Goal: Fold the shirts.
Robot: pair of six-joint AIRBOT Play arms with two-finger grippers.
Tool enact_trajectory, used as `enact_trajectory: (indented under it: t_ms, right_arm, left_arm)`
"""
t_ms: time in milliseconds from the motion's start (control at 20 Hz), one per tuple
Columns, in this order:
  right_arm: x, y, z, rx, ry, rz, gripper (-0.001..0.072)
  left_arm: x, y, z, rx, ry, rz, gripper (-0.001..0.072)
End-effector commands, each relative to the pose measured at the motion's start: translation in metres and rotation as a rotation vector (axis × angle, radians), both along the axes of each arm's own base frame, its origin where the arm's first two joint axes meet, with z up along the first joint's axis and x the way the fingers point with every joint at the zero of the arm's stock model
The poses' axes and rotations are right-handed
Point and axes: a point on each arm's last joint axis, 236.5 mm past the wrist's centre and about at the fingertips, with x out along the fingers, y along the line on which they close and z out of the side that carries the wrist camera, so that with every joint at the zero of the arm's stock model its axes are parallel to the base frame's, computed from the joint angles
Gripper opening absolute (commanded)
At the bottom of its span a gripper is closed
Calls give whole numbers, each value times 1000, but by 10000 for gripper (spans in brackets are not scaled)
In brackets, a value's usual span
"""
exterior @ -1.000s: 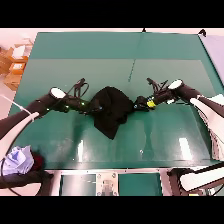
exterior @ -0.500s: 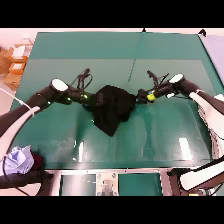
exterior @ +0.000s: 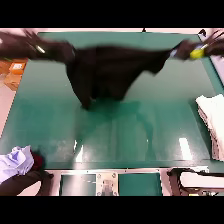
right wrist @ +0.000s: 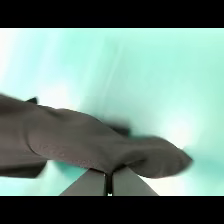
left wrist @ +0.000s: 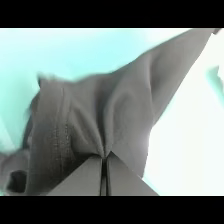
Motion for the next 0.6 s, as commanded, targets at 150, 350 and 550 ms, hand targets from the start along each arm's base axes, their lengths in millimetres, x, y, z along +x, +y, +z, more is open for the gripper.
enact_trajectory:
  t_ms: [150,350,550]
  right_arm:
    - [-109,-10,248,-136,-646,-148,12]
    - [-170,-10,314,-192,-877,-244,12]
    - [-165,-12,297,-210,-828,-233,12]
  left_arm:
    - [-109,30,204,-45,-472,9,29]
    - [-132,30,192,-6,-398,-30,29]
    - [-110,24,124,45,-181,-53,30]
